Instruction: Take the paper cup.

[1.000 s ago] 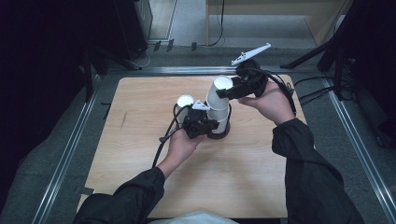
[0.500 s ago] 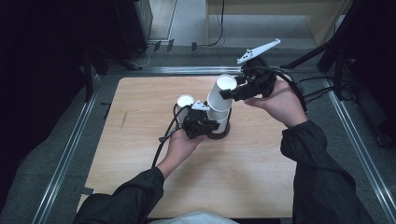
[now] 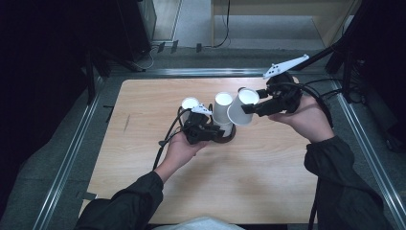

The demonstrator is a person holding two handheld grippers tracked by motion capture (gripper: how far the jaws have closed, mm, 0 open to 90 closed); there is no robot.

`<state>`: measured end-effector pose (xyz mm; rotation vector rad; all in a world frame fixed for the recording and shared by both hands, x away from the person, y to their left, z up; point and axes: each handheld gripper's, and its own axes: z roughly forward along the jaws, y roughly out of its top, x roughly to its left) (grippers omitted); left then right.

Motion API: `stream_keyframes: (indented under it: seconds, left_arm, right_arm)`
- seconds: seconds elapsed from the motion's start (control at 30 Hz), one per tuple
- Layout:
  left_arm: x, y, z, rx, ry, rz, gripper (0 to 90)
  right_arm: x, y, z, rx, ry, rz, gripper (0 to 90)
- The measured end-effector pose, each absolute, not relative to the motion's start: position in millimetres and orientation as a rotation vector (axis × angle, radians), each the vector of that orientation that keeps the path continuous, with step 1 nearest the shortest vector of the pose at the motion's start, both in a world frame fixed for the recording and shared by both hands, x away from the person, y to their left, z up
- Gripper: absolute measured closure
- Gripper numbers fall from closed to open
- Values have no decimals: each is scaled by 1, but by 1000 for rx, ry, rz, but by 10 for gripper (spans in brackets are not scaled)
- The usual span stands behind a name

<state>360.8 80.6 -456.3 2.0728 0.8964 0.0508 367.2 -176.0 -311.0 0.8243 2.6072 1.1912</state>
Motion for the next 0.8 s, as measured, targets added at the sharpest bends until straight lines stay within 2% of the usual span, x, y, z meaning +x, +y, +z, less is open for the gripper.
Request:
stream_keyframes:
  seconds: [0.2, 0.4, 0.8]
  left_arm:
    - [353, 83, -456, 2131, 858, 8, 568]
    - [348, 91, -455, 2124, 805, -48, 544]
    - [333, 107, -455, 2132, 703, -11, 474]
  right_arm:
    - [357, -183, -326, 817, 2637, 1163, 343]
    - [352, -191, -343, 854, 2643, 1191, 343]
    - [339, -193, -370, 821, 2684, 1235, 343]
